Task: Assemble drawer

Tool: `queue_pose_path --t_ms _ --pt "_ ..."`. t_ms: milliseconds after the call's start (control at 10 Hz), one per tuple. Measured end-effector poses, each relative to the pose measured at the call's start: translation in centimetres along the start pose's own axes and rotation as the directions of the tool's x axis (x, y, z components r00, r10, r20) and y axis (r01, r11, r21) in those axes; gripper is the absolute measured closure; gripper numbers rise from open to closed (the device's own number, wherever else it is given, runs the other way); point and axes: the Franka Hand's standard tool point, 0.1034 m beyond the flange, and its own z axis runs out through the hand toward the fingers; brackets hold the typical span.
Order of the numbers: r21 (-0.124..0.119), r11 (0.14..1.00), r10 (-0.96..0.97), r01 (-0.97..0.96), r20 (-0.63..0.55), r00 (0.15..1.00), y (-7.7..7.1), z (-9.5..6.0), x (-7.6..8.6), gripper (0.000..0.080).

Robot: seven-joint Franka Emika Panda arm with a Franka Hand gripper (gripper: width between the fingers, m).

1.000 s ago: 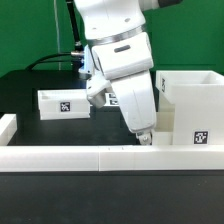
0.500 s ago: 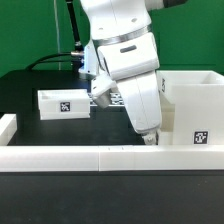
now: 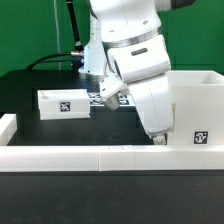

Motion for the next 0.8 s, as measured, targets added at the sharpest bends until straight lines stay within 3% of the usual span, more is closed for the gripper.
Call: queue_pose_path --t_ms 200,500,800 --pt "0.005 1.000 0.005 -0.005 0.013 1.000 0.0 0.0 -0.2 0.0150" --pt "-0.008 1.000 -0.024 0.025 0.027 0.999 -0.4 -1.4 -4.5 0.0150" --pt "-0.045 0.999 0.014 -0.011 0.058 0.998 -2.3 -3.9 -6.7 0.0150"
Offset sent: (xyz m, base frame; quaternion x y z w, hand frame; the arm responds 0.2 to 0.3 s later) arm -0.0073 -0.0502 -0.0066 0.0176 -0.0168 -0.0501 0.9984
